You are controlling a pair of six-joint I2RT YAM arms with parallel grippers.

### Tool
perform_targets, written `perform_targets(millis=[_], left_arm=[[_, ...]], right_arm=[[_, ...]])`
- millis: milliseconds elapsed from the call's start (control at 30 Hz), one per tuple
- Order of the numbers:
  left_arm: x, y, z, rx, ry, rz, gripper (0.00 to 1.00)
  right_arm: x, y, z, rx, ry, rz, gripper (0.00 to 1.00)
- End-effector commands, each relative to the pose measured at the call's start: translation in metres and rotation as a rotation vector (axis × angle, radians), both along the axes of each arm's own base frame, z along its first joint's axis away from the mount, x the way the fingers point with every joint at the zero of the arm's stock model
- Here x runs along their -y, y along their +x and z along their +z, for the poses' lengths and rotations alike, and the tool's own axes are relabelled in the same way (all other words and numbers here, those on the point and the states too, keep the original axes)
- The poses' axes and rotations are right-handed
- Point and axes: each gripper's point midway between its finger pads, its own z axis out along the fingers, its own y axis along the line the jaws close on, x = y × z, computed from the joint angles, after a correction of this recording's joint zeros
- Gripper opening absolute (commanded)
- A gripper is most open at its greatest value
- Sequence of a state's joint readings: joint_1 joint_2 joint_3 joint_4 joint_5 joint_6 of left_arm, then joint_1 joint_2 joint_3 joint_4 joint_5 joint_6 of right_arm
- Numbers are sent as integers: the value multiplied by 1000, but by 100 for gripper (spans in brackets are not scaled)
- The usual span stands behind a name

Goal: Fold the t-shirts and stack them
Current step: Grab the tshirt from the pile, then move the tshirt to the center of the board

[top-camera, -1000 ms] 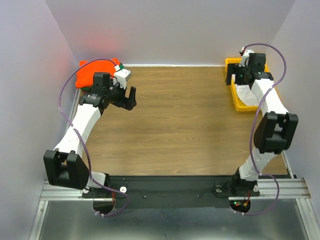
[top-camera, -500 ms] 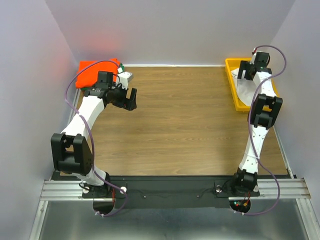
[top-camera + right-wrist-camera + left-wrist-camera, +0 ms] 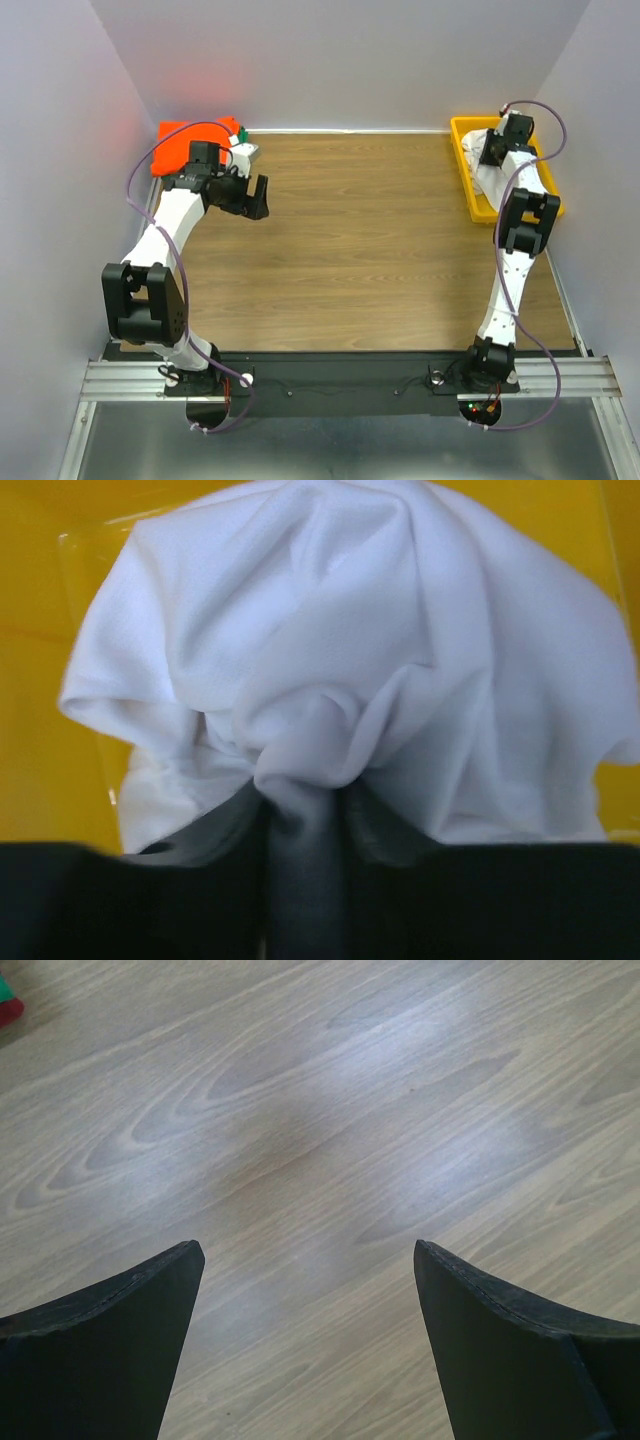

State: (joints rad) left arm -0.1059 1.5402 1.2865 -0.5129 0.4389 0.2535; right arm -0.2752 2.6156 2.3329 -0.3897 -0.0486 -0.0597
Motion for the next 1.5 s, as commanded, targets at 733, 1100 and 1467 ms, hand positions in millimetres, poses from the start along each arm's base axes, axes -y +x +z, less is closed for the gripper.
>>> perform_targets(millis=[733, 1100, 1467], left_arm=[[-6, -4, 127, 342, -249, -95, 93], [-4, -40, 135, 414, -198, -169, 98], [49, -87, 24, 272, 44, -488, 66]], right_arm=[[-211, -199, 392, 501, 292, 786, 1], [-349, -285, 231, 86, 402, 1011, 100], [-266, -369, 92, -333, 1, 985, 89]])
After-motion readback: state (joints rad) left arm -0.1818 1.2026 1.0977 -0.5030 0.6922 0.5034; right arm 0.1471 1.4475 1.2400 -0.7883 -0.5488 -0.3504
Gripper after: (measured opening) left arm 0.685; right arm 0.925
